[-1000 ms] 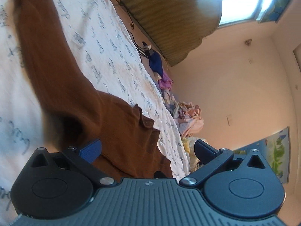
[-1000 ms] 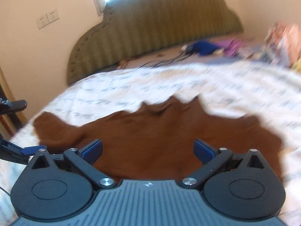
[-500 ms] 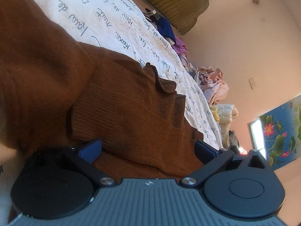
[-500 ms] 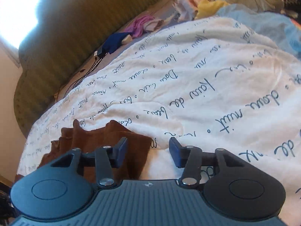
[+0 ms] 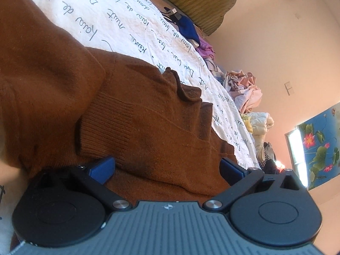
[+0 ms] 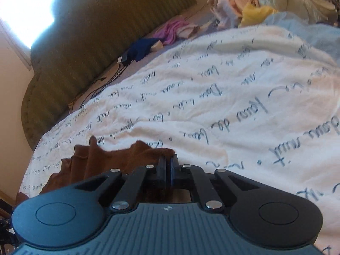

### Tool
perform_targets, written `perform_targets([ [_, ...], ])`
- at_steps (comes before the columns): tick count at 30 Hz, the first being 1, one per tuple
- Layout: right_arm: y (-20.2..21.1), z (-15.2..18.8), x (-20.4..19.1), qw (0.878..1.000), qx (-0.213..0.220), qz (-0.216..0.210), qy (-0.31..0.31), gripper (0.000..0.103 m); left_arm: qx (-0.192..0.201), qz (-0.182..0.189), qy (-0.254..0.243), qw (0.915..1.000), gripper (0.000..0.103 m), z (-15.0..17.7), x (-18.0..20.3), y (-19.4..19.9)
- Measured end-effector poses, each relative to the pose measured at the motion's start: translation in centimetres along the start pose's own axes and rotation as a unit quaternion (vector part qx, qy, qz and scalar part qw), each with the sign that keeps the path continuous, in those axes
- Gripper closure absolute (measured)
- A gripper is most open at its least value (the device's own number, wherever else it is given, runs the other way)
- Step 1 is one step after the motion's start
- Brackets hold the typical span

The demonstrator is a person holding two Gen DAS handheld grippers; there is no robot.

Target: Fold small clothes

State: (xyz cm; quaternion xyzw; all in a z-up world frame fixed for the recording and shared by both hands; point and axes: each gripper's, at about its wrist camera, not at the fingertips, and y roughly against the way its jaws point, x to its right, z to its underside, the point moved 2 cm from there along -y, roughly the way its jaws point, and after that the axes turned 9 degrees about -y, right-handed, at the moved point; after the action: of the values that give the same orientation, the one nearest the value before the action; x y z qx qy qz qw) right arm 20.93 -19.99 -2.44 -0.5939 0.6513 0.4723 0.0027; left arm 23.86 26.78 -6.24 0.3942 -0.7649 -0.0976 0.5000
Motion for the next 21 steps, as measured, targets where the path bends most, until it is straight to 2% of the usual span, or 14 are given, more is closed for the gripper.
perform_targets([
  [4, 1.3, -2.3, -0.5, 0.999, 0.014, 0.014, 0.027, 0.100, -0.004, -0.005, -0.005, 1.0000, 0.000, 0.0, 0.0, 0.0],
  [6, 1.0, -2.8, -0.2, 0.999, 0.007, 0.023, 0.030, 0.100, -0.007, -0.014, -0.019, 0.9997, 0.000, 0.1, 0.4, -0.2],
  [9, -1.3, -2.0, 0.6, 0.996, -0.022, 0.066, 0.058, 0.100, -0.011, -0.027, -0.042, 0.9987, 0.000, 0.3, 1.0, -0.3],
  [11, -3.6, -0.3, 1.4, 0.990, -0.064, 0.091, 0.091, 0.099, -0.013, -0.032, -0.052, 0.9980, 0.000, 0.4, 1.2, -0.4],
  [14, -2.4, -0.3, 0.5, 0.987, -0.054, 0.102, 0.116, 0.096, -0.020, -0.039, -0.071, 0.9965, 0.000, 0.5, 1.5, -0.5],
  [16, 0.6, -0.5, -1.7, 0.983, -0.004, 0.111, 0.149, 0.096, -0.022, -0.039, -0.075, 0.9962, 0.000, 0.5, 1.5, -0.4],
  [17, 2.1, -0.1, -2.9, 0.981, 0.015, 0.100, 0.167, 0.095, -0.022, -0.038, -0.075, 0.9962, 0.000, 0.5, 1.4, -0.4],
  [18, 3.0, 0.5, -4.0, 0.981, 0.010, 0.075, 0.179, 0.095, -0.021, -0.038, -0.073, 0.9964, 0.000, 0.5, 1.4, -0.3],
  [20, 3.5, 2.2, -5.4, 0.980, -0.018, 0.037, 0.194, 0.095, -0.018, -0.037, -0.076, 0.9963, 0.000, 0.6, 1.3, -0.3],
  [21, 3.1, 3.2, -5.5, 0.979, -0.029, 0.038, 0.200, 0.095, -0.016, -0.037, -0.078, 0.9961, 0.000, 0.7, 1.4, -0.3],
])
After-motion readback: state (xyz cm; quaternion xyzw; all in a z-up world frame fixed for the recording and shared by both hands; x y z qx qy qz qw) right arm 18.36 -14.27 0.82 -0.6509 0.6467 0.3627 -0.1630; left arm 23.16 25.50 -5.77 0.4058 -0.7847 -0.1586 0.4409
